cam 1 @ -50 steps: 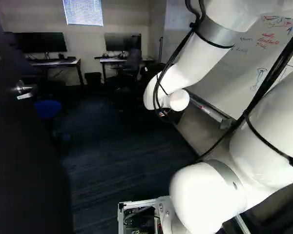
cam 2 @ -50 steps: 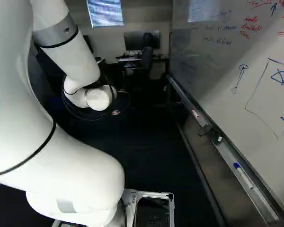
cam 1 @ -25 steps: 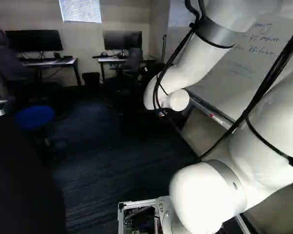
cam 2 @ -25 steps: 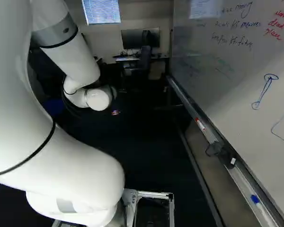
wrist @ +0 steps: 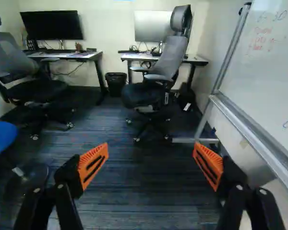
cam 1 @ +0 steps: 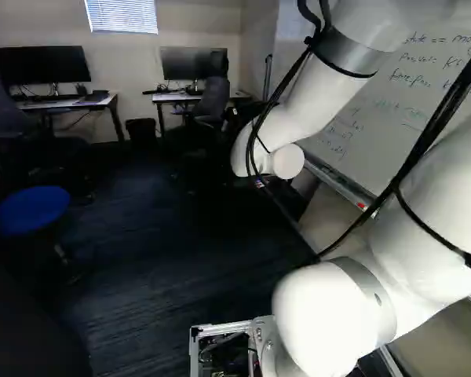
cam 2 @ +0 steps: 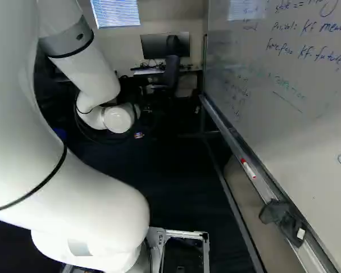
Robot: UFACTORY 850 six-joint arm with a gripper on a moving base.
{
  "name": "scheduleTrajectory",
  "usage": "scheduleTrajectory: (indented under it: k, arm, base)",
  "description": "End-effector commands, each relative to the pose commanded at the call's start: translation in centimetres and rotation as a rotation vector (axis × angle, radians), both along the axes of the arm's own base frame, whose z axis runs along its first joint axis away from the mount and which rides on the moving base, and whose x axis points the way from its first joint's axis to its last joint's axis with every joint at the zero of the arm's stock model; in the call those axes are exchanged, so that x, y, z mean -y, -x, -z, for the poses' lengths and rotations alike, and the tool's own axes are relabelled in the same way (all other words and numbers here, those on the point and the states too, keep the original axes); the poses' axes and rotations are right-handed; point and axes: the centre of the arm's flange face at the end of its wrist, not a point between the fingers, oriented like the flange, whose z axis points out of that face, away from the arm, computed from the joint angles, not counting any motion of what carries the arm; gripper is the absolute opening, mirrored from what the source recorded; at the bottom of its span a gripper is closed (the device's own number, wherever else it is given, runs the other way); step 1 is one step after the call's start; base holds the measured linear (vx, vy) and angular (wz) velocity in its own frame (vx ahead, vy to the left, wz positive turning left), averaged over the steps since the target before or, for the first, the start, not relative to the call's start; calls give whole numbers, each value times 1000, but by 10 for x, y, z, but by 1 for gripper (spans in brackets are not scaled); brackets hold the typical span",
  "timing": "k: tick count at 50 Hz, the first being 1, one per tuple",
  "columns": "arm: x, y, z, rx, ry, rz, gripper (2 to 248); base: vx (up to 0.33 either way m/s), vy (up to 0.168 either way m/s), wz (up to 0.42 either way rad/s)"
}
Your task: Open the door and move inside
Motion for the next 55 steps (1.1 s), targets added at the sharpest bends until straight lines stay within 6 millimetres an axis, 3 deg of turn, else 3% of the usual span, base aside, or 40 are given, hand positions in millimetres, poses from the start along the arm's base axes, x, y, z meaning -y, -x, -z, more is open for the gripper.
scheduleTrajectory:
  k: [55]
  arm:
    - [0, 0, 0, 0, 0, 0, 247]
  base:
    - [281, 39, -25]
